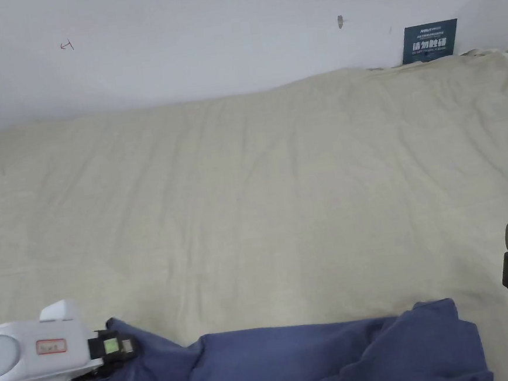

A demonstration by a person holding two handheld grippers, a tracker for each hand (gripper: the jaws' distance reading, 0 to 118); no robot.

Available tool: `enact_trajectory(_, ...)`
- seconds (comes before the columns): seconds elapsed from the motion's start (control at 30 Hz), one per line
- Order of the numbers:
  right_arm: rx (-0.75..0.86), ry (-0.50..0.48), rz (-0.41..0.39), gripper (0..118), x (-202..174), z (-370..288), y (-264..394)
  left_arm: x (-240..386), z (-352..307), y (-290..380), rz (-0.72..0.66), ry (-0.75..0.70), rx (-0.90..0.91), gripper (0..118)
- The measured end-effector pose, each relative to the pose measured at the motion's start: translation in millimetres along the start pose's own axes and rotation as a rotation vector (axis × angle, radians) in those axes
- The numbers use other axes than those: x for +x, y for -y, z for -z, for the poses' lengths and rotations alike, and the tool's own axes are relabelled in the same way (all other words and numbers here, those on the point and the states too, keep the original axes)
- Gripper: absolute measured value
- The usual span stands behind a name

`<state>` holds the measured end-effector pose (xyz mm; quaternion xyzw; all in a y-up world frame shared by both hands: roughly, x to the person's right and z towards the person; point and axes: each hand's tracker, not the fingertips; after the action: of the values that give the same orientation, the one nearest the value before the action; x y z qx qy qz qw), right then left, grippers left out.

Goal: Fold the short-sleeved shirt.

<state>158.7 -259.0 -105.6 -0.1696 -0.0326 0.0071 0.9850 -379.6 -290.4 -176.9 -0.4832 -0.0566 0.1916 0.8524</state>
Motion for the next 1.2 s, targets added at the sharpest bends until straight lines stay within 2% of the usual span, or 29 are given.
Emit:
enact_trajectory(0.17, 0.008, 0.001, 0.007, 0, 3.3, -4.9, -0.2, 54.5, 23.9, -2.8, 0.074, 0.136, -0.050, 2)
enact_trajectory(0.33, 0.009, 0.004, 0.013, 0, 7.8, -8.3, 0.4, 104.6, 65.7, 6.3, 0.119, 0.195, -0.100, 2)
enact_trajectory(0.6, 0.006, 0.025, 0.019, 0, 18.5, -12.9, 4.3, 157.8, 147.3, 35.9, 0.118, 0.205, -0.211, 3)
enact_trajectory(0.77, -0.003, 0.036, 0.025, 0, 22.2, -16.1, 6.5, 168.6, 185.2, 52.7, 0.130, 0.142, -0.253, 6)
enact_trajectory(0.83, -0.005, 0.038, 0.024, 0, 23.4, -17.5, 7.0, 172.3, 189.9, 55.8, 0.145, 0.130, -0.260, 23)
enact_trajectory(0.87, -0.006, 0.040, 0.024, 0, 23.9, -18.0, 7.2, 173.8, 190.3, 56.1, 0.144, 0.124, -0.261, 37)
enact_trajectory(0.9, -0.006, 0.042, 0.023, 0, 24.5, -18.6, 7.4, 175.2, 189.3, 56.1, 0.145, 0.127, -0.259, 62)
enact_trajectory(0.93, -0.006, 0.043, 0.023, 0, 25.0, -18.8, 7.6, 176.7, 187.2, 55.7, 0.154, 0.140, -0.253, 79)
enact_trajectory(1.0, -0.007, 0.046, 0.025, 0, 25.8, -19.4, 7.5, 183.7, 177.7, 54.3, 0.172, 0.153, -0.230, 88)
enact_trajectory(1.07, -0.005, 0.048, 0.030, 0, 26.5, -20.4, 6.9, 187.4, 165.8, 50.4, 0.204, 0.155, -0.197, 108)
enact_trajectory(1.1, -0.004, 0.048, 0.032, 0, 26.5, -21.0, 6.4, 189.6, 155.2, 48.1, 0.219, 0.161, -0.177, 114)
enact_trajectory(1.2, 0.002, 0.048, 0.029, 0, 25.7, -23.2, 4.3, 183.5, 127.6, 39.0, 0.245, 0.179, -0.111, 113)
